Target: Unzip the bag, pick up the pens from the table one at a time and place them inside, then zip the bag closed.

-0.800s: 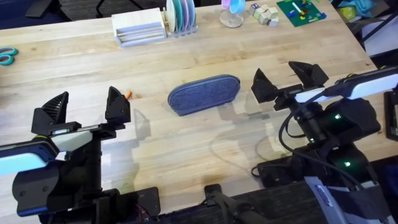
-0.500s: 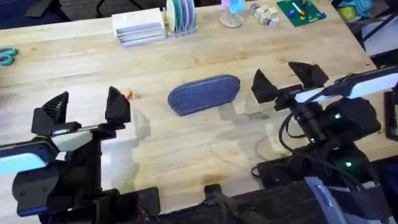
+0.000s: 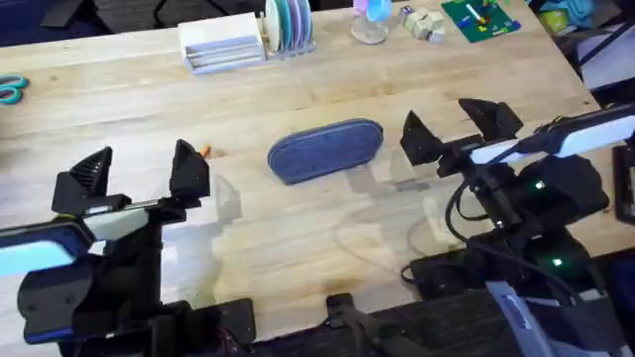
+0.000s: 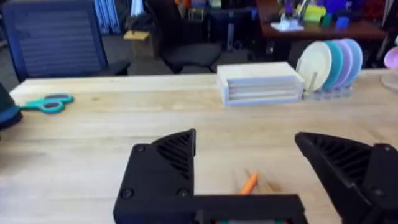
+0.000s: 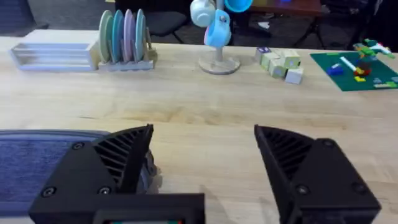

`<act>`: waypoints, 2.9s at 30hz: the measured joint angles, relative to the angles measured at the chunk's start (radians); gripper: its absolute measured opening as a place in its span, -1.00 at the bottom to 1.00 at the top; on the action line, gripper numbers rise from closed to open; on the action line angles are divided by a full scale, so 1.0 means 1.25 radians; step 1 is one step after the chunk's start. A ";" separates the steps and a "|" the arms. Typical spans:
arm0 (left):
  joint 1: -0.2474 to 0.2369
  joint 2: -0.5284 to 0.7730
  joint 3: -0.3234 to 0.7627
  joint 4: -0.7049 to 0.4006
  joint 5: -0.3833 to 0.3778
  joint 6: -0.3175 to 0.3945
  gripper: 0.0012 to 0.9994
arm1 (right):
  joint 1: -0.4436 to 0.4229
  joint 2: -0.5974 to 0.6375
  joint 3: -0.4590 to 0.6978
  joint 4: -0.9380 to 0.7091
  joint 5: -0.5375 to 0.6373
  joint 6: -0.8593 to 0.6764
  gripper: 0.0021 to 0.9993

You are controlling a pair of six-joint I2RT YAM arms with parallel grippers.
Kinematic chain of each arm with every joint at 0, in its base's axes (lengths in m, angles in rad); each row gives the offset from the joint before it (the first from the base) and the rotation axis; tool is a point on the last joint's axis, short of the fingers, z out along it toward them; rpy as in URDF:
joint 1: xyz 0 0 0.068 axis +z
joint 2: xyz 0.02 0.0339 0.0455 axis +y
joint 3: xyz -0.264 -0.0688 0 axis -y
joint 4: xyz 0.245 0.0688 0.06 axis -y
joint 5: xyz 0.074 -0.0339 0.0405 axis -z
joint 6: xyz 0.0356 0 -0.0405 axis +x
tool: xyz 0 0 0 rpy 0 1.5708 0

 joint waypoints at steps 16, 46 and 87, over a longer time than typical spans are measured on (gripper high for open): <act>0.000 0.195 0.360 -0.195 0.012 0.093 0.99 | 0.000 0.146 0.337 -0.334 -0.020 -0.015 1.00; -0.109 0.880 0.692 -0.487 0.549 0.668 0.99 | 0.000 0.569 0.704 -0.601 -0.030 -0.021 1.00; -0.212 1.262 0.692 -0.360 0.674 0.831 -0.82 | 0.000 0.569 0.704 -0.607 -0.031 -0.021 1.00</act>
